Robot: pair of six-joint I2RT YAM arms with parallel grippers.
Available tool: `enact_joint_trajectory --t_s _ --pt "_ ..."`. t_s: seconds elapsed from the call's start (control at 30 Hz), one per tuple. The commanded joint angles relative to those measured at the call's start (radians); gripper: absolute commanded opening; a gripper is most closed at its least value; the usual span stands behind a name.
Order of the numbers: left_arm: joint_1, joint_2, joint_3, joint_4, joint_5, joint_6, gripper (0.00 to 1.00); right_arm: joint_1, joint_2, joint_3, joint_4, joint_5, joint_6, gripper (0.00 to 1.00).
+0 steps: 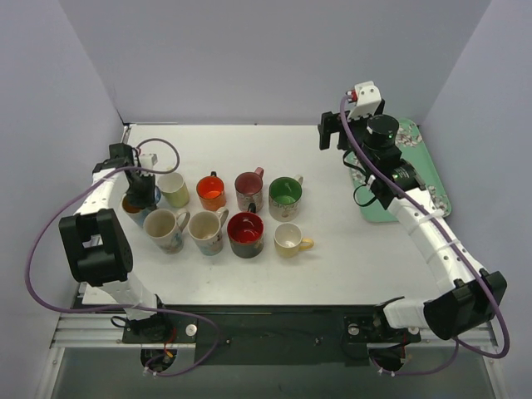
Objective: Turn the mug right side up
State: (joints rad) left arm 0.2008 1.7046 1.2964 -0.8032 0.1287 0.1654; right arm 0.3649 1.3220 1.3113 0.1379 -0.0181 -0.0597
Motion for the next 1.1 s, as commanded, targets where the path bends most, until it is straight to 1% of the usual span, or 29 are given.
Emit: enact_joint_trajectory --t_s 0.0,0.03,0.13,0.2,0.27,0.33,0.37,0.43,0.53,0.6,0.63,0.67,0.7,0.73,0.77,0.8,0.83,0.87,0.9,0.93,0.97,1.0,1.03,1.07 --pt "0.009 -0.029 -0.009 0.09 0.034 0.026 0.25 -0.009 -0.059 -0.015 0.031 0.049 0.004 0.96" --pt "0.011 -0.034 -0.012 0.097 0.034 0.035 0.27 -0.009 -0.067 -0.018 0.032 0.049 0.001 0.96" --pt "0.018 -0.045 -0.022 0.111 0.031 0.049 0.26 -0.009 -0.096 -0.032 0.028 0.052 -0.011 0.96" --pt "0.017 -0.039 -0.002 0.089 0.035 0.054 0.3 -0.009 -0.116 -0.043 0.022 0.059 -0.018 0.96" --pt "0.017 -0.042 0.018 0.073 0.04 0.046 0.4 -0.011 -0.139 -0.056 0.016 0.069 -0.026 0.96" --pt "0.018 -0.069 0.03 0.075 0.038 0.033 0.47 -0.014 -0.164 -0.076 0.015 0.086 -0.031 0.96" --pt "0.023 -0.103 0.032 0.075 0.051 0.029 0.47 -0.021 -0.174 -0.093 0.015 0.09 -0.029 0.96" --pt "0.028 -0.163 0.044 0.079 0.074 0.016 0.52 -0.037 -0.198 -0.124 0.014 0.101 -0.019 0.96" --pt "0.031 -0.246 0.084 0.067 0.14 -0.004 0.53 -0.072 -0.239 -0.17 0.017 0.104 0.026 0.97" --pt "0.032 -0.319 0.073 0.1 0.149 -0.033 0.54 -0.102 -0.257 -0.221 0.031 0.124 0.058 0.97" --pt "0.031 -0.382 0.051 0.14 0.149 -0.033 0.54 -0.124 -0.27 -0.262 0.034 0.139 0.093 0.97" --pt "0.031 -0.413 0.034 0.172 0.146 -0.044 0.56 -0.135 -0.276 -0.283 0.034 0.164 0.109 0.97" --pt "0.031 -0.49 -0.021 0.241 0.135 -0.047 0.57 -0.162 -0.299 -0.328 0.037 0.185 0.145 0.97" --pt "0.031 -0.526 -0.052 0.278 0.124 -0.05 0.63 -0.19 -0.316 -0.389 0.043 0.191 0.159 0.97" --pt "0.031 -0.61 -0.139 0.367 0.12 -0.05 0.67 -0.201 -0.355 -0.423 0.073 0.201 0.178 0.97" --pt "0.031 -0.659 -0.187 0.415 0.089 -0.061 0.74 -0.214 -0.384 -0.513 0.09 0.208 0.178 0.97" --pt "0.029 -0.748 -0.307 0.538 0.06 -0.07 0.75 -0.219 -0.43 -0.567 0.133 0.227 0.166 0.97" --pt "0.028 -0.785 -0.359 0.586 0.008 -0.113 0.76 -0.219 -0.461 -0.66 0.152 0.234 0.155 0.97" --pt "0.029 -0.86 -0.458 0.661 -0.026 -0.139 0.76 -0.219 -0.513 -0.702 0.188 0.259 0.138 0.97" --pt "0.029 -0.891 -0.506 0.691 -0.085 -0.214 0.76 -0.219 -0.533 -0.778 0.198 0.273 0.135 0.97" --pt "0.032 -0.955 -0.582 0.728 -0.101 -0.243 0.76 -0.219 -0.582 -0.809 0.203 0.3 0.13 0.97" --pt "0.031 -0.983 -0.615 0.745 -0.116 -0.275 0.76 -0.219 -0.601 -0.875 0.207 0.311 0.127 0.97" --pt "0.031 -1.044 -0.675 0.763 -0.121 -0.293 0.77 -0.219 -0.644 -0.906 0.216 0.326 0.121 0.97" --pt "0.031 -1.098 -0.701 0.772 -0.153 -0.326 0.82 -0.219 -0.661 -0.969 0.221 0.336 0.117 0.97"
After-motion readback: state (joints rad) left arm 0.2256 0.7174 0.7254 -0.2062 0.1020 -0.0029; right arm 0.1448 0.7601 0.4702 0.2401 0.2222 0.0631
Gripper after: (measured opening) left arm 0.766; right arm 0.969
